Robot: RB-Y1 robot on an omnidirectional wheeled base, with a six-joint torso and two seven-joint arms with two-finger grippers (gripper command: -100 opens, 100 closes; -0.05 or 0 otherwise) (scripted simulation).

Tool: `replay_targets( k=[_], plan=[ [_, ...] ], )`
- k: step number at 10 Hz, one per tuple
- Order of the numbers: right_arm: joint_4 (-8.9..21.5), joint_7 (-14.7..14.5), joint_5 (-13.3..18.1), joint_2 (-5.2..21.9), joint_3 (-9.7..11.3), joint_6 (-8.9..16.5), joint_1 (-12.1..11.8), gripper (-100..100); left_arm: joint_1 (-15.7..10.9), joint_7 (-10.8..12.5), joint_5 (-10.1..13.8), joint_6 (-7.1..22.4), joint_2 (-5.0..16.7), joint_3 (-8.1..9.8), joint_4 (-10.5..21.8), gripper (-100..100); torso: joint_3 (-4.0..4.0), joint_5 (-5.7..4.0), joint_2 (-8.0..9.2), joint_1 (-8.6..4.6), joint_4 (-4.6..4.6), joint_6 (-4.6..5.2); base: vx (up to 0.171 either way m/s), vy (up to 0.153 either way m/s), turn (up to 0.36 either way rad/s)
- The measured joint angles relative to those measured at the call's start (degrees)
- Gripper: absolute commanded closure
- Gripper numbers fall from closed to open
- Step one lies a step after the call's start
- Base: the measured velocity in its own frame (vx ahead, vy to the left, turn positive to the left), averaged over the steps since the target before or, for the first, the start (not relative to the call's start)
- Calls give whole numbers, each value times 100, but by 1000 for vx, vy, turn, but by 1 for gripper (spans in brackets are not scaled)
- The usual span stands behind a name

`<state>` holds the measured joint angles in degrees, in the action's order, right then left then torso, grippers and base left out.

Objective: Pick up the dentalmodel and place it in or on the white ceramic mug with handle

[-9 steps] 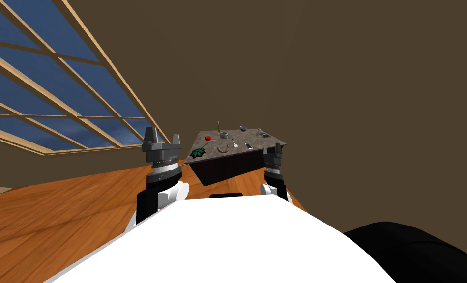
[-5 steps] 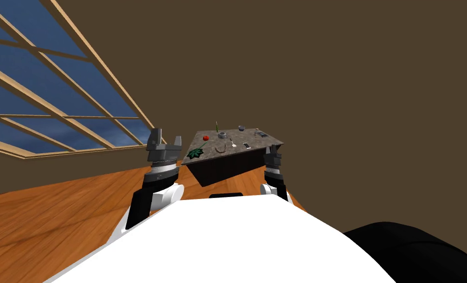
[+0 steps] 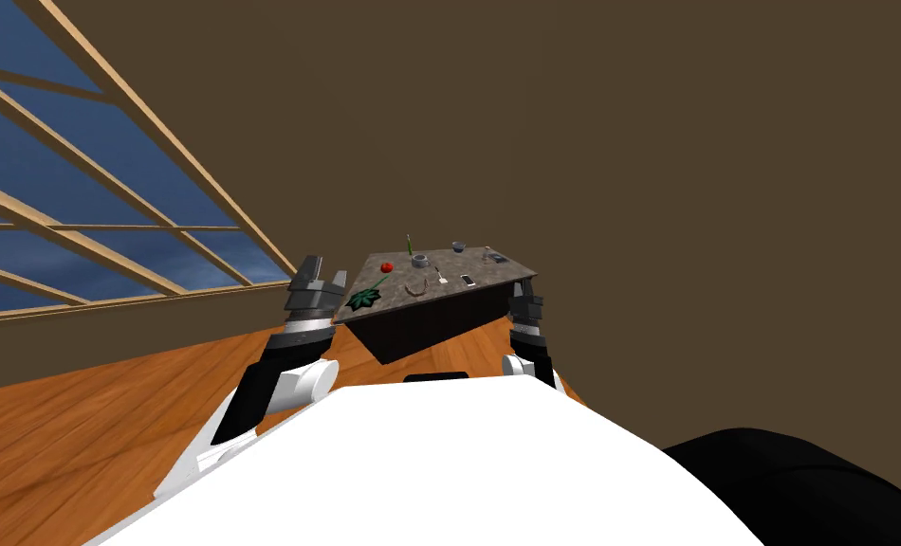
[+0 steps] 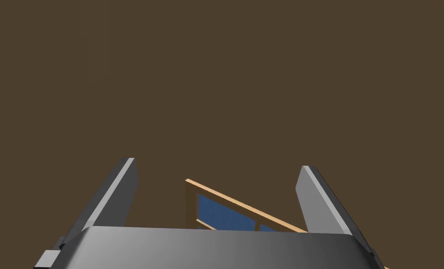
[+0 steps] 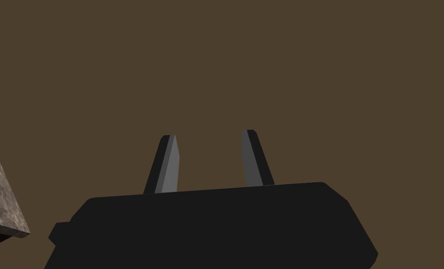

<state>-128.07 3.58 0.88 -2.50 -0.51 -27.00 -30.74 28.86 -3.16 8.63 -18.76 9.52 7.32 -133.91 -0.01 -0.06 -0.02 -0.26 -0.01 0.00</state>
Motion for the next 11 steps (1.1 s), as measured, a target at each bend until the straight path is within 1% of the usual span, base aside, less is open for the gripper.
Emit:
replay_targets(
  k=[1, 2, 3, 4, 5, 6, 7, 8, 9, 10, 11],
  plan=[
    [0, 0, 0, 0, 0, 0, 0, 0, 1, -36, 22, 176, 46, 91, 5, -100, 1, 1, 1, 0, 0, 1, 9, -92, -160],
    [0, 0, 0, 0, 0, 0, 0, 0, 18, -44, 95, 354, 163, 287, 74, -100, 0, -1, 0, -5, 0, 1, 16, -62, -57],
    [0, 0, 0, 0, 0, 0, 0, 0, 35, -49, 124, 480, 205, 371, 97, -100, -1, 0, -1, 2, 0, 0, 18, -65, -120],
    [0, 0, 0, 0, 0, 0, 0, 0, 32, -84, 151, 676, 241, 475, 120, -100, -1, 1, -2, 1, 0, 1, 24, -95, -153],
    [0, 0, 0, 0, 0, 0, 0, 0, 14, -99, 228, 870, 356, 683, 247, -100, -3, -1, -5, -5, -1, 1, 40, -141, -159],
    [0, 0, 0, -1, 1, 0, 0, 0, 112, -117, 302, 1012, 436, 873, 328, -100, -4, -4, -8, -22, -2, 0, 38, -108, -63],
    [0, 0, 0, 0, 0, 0, 0, 0, 171, -142, 322, 1118, 450, 938, 372, -100, -5, -4, -8, -16, -2, -1, 23, -40, 2],
    [0, 0, 0, 0, 0, 0, 0, 0, 170, -159, 324, 1213, 445, 958, 354, -100, -3, 0, -5, 4, -1, -1, 30, -51, -134],
    [0, 0, 0, 0, 0, 0, 0, 0, 183, -174, 377, 1375, 494, 1097, 376, -100, -3, 2, -6, 7, -1, 1, 30, -46, -67],
    [0, 0, 0, 0, 0, 0, 0, 0, 168, -203, 385, 1514, 490, 1148, 400, -100, -3, 2, -6, 8, -1, -1, 38, -72, -113],
    [0, 0, 0, 0, 0, 0, 0, 0, 155, -221, 448, 1681, 563, 1301, 504, -100, -5, 1, -8, 2, -2, 0, 64, -125, -206]
  ],
)
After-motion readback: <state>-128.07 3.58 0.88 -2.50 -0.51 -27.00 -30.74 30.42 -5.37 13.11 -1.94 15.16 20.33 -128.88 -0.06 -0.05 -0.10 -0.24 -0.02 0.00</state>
